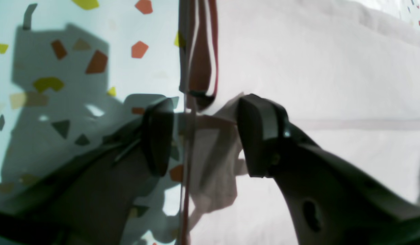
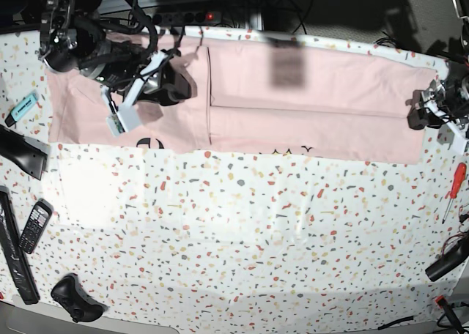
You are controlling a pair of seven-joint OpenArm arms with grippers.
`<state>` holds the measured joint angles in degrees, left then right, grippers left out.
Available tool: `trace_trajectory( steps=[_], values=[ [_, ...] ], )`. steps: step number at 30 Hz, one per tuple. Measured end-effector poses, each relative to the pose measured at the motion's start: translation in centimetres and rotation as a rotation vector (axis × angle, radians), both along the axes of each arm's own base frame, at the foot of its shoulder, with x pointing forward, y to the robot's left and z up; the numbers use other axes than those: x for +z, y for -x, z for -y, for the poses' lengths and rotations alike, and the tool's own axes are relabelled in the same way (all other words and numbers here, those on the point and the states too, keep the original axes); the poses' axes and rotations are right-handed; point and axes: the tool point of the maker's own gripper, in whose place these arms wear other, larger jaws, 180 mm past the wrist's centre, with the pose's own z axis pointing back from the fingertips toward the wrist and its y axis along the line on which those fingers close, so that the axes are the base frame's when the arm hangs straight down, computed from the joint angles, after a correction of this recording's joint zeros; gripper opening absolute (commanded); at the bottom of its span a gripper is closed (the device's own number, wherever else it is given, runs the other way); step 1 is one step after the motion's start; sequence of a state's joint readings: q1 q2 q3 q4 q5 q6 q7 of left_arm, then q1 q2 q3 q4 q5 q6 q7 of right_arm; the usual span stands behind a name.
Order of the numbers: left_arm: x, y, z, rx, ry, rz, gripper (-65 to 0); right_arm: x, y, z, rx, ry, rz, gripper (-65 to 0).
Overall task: Fold the T-shirt properly
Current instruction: 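Grasp the strip's end with the left gripper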
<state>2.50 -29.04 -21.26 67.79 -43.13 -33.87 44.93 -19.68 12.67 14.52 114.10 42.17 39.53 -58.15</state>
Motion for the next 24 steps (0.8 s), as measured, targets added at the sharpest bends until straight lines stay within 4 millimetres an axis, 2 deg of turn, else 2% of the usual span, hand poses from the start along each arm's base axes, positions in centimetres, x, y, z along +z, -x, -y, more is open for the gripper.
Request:
trace_trajectory(
  steps=[6,8,10,12,13,19,24],
  values=[
    [-0.5,-0.1,2.9,-0.034,0.073,0.025,-36.0,0.2,-0.4,0.0,0.000,0.003,0.011,-48.9],
    [-0.7,0.0,4.0,-0.055,0.095,0.029,-38.5,0.2,-0.3,0.0,0.000,0.004,0.010,-48.9],
    [-0.8,0.1,4.4,-0.055,0.107,0.024,-46.7,0.2,-0.3,0.1,-0.001,0.004,0.009,-48.9],
    [-0.9,0.1,4.3,-0.056,0.103,0.019,-60.0,-0.2,-0.3,0.4,-0.004,0.033,0.007,-48.9],
    [-1.0,0.2,4.2,-0.057,0.097,0.016,-65.0,-0.4,-0.4,0.7,-0.007,0.053,0.005,-48.9],
    [0.1,-0.8,3.0,-0.030,0.079,0.093,-65.0,-0.9,-0.4,1.3,-0.013,0.101,0.000,-48.9],
    [0.2,-1.2,-1.6,0.054,-0.090,0.077,-65.0,-0.9,-0.4,1.3,-0.014,0.102,0.000,-48.9]
  ],
)
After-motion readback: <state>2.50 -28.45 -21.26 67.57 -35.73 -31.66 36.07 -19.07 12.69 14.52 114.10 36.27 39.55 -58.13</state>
